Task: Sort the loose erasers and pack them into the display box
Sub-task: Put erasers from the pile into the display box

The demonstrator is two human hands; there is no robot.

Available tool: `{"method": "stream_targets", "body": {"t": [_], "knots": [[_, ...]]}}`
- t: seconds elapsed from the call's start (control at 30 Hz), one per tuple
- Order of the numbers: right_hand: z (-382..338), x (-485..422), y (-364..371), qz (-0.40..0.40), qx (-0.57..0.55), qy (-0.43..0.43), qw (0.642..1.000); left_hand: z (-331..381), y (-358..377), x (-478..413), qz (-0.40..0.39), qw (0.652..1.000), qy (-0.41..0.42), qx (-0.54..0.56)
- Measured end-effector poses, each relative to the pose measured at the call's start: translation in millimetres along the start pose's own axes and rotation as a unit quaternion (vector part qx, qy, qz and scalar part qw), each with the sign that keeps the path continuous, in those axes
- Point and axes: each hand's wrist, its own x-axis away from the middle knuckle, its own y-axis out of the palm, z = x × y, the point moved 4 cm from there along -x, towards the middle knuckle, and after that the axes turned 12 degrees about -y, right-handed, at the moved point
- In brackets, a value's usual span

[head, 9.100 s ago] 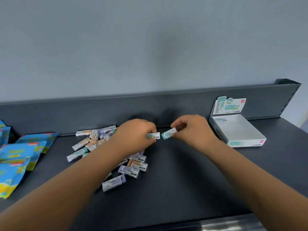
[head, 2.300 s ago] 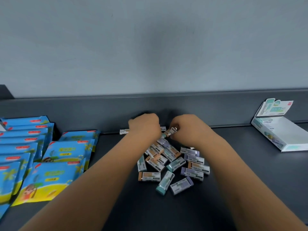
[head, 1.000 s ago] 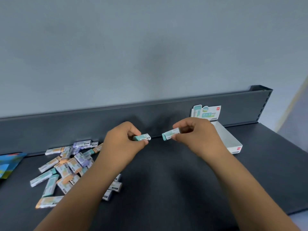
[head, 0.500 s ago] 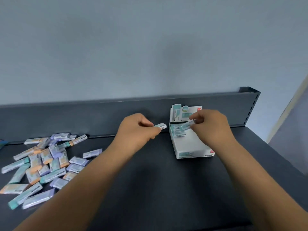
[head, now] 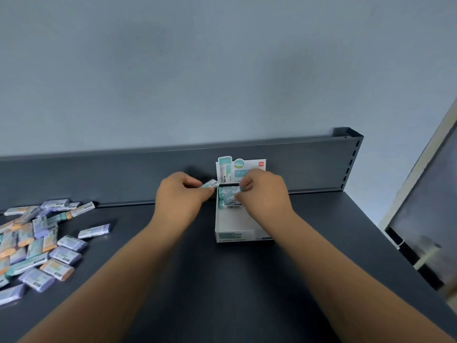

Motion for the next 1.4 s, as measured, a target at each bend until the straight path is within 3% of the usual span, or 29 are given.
{"method": "stream_targets", "body": {"t": [0.47, 0.73, 0.87, 1.1, 1.4], "knots": [[-1.6, 3.4, 15.3, -0.05, 0.148, -0.045, 0.987, 10.8, 19.7, -6.5, -0.043, 0.997, 0.066, 0.01], [-3.2, 3.6, 9.0, 0.006, 0.096, -0.045, 0.994, 9.7, 33.7, -10.1, -0.069, 0.993, 0.093, -0.005], [1.1, 1.4, 0.4, 0.006, 0.089, -0.022, 0.996, 8.7, 43.3, -10.3, -0.076, 0.988, 0.122, -0.051], [4.0, 1.8, 5.8, -0.038, 0.127, -0.018, 0.991, -1.9, 53.6, -26.2, -0.023, 0.956, 0.183, -0.229], [0.8, 4.1, 7.8, -0.041, 0.137, -0.029, 0.989, -3.4, 50.1, -25.5, -0.018, 0.95, 0.186, -0.251]]}}
